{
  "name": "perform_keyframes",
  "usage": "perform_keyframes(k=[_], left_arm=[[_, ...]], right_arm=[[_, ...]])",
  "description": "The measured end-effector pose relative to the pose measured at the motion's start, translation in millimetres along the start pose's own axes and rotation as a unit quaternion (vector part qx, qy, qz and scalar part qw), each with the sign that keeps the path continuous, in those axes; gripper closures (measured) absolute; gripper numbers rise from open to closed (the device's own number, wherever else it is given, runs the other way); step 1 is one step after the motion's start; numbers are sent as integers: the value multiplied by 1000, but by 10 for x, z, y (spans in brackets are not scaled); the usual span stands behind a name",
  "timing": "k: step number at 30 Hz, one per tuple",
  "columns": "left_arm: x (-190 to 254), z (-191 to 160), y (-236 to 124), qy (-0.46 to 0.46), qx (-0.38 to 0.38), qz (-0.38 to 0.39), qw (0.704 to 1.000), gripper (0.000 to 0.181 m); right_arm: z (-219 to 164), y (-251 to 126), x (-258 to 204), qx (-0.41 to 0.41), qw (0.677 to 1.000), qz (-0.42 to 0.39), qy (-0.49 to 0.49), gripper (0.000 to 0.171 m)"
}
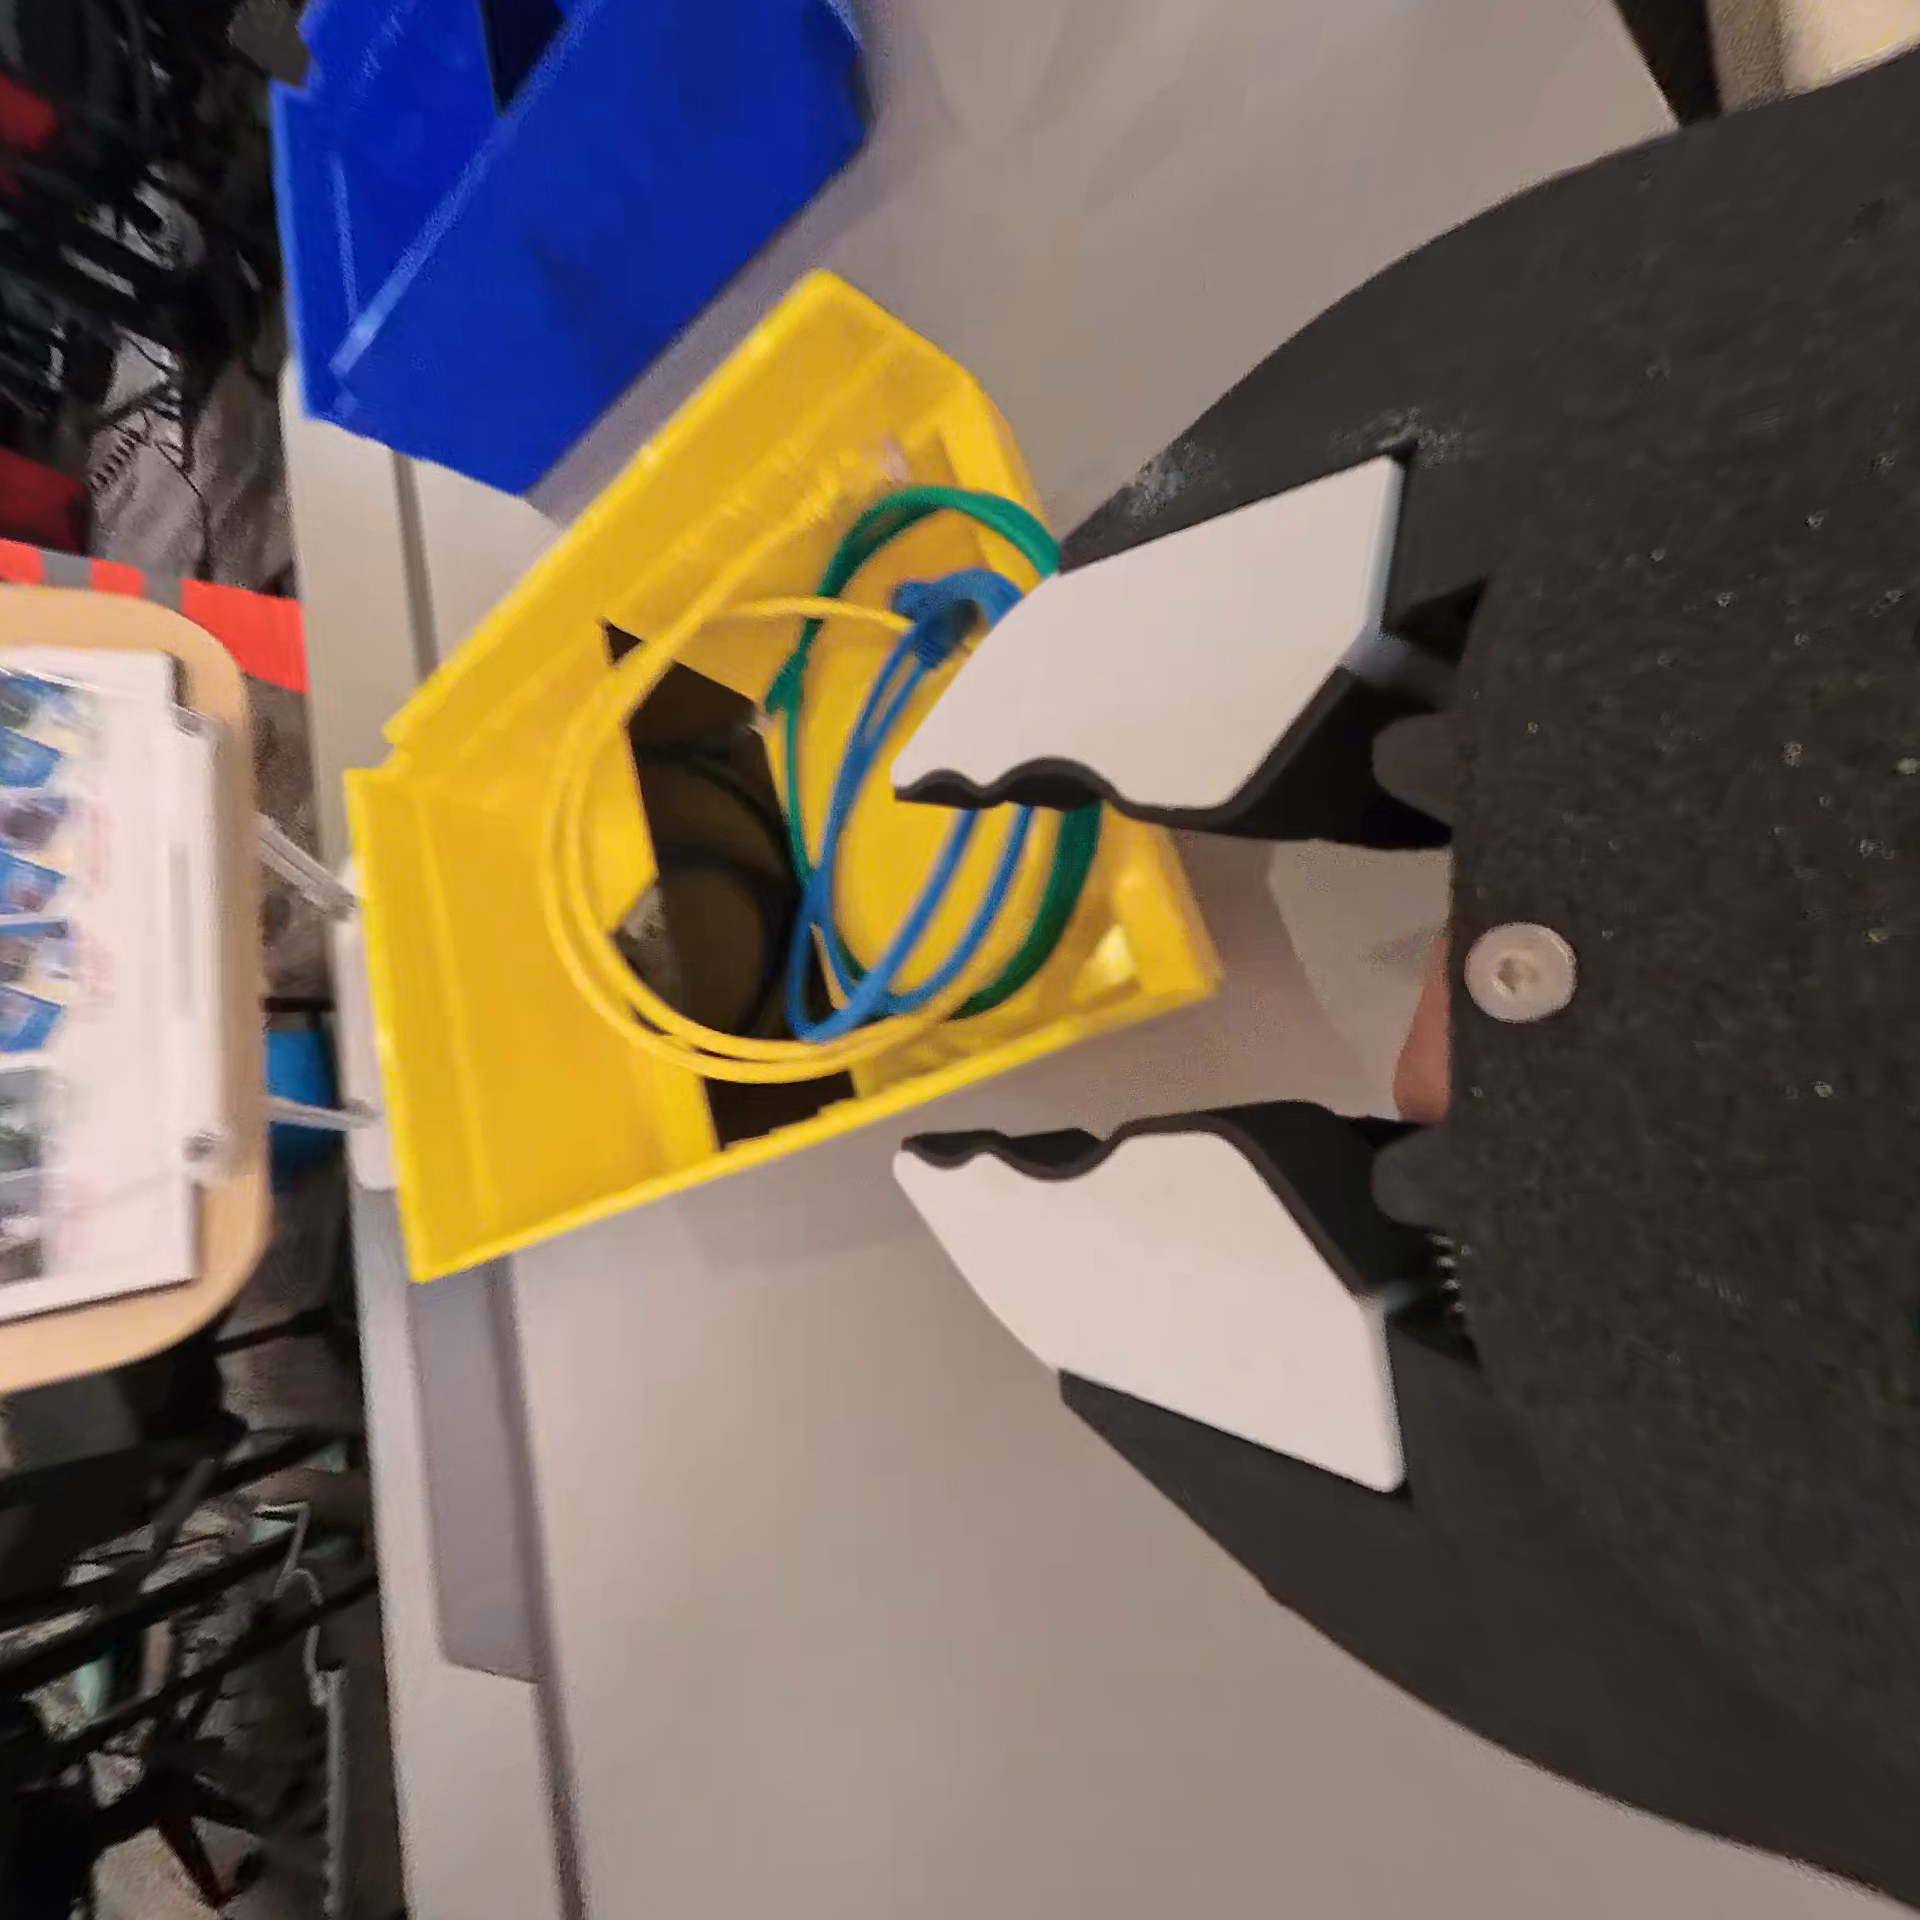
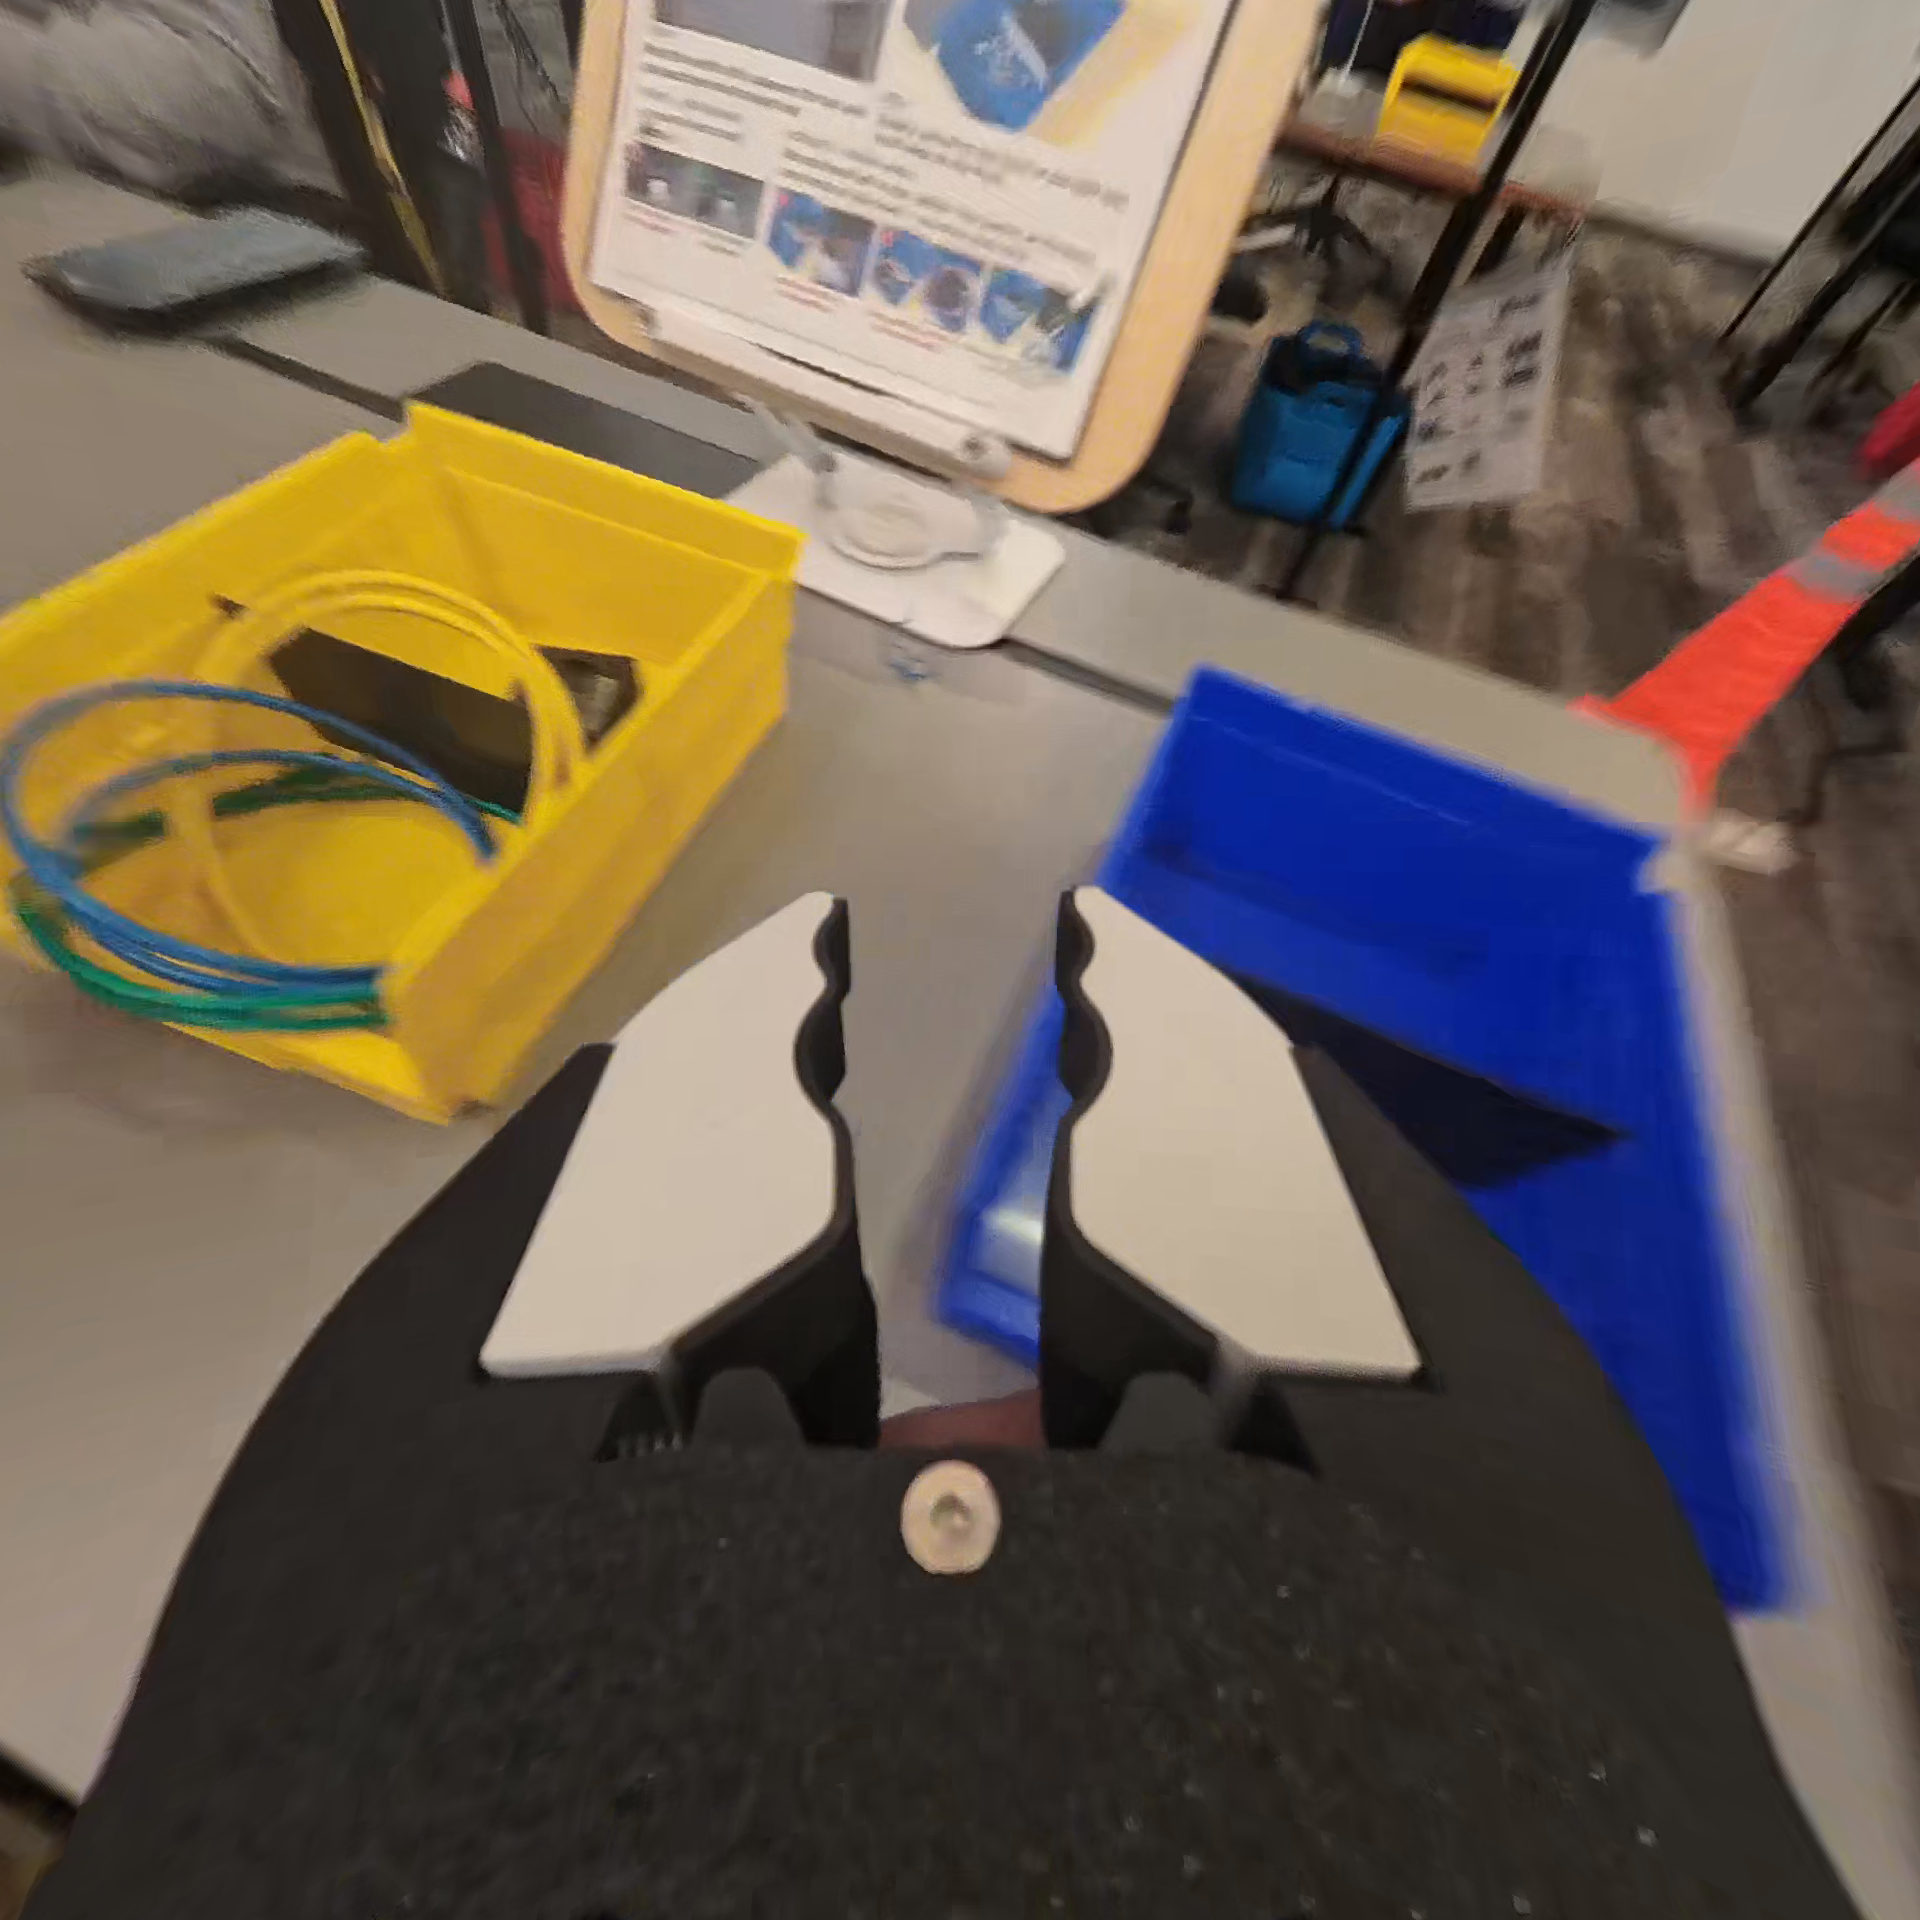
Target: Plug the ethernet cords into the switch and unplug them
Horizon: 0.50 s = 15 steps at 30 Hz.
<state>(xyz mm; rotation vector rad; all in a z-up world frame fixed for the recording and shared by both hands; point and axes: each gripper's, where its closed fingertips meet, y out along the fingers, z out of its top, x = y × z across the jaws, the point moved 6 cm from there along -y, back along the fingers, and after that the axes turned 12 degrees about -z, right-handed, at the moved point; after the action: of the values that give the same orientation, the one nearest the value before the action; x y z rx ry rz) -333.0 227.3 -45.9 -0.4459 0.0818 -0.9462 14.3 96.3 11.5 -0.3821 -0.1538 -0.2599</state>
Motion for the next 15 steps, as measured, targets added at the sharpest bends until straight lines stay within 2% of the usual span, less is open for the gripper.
perform_keyframes(k=[3,4,6,8,10,12,13,14,15], left_arm=[[-138,-332,-10,-3,8,32,999,118],[-155,-405,19,-8,12,31,999,118],[-180,-508,121,-19,-3,28,999,115],[-202,-559,223,-6,-19,35,999,117],[-225,-578,319,6,-27,50,998,126],[-230,-565,420,5,-32,57,998,132],[-214,-545,462,6,-32,55,998,141],[-210,-534,494,9,-36,64,997,153],[-214,-525,515,10,-39,76,996,154]], right_arm=[[-247,141,-701,-20,990,81,114,133],[-313,209,-879,-10,989,75,131,133],[-458,348,-1208,-22,991,59,119,135],[-579,460,-1455,-34,995,44,77,128],[-668,523,-1577,-32,998,21,57,127],[-791,607,-1656,-73,996,1,59,128],[-832,643,-1670,-84,994,-13,67,128],[-838,658,-1702,-80,993,-9,82,133],[-832,664,-1754,-75,993,9,94,148]])
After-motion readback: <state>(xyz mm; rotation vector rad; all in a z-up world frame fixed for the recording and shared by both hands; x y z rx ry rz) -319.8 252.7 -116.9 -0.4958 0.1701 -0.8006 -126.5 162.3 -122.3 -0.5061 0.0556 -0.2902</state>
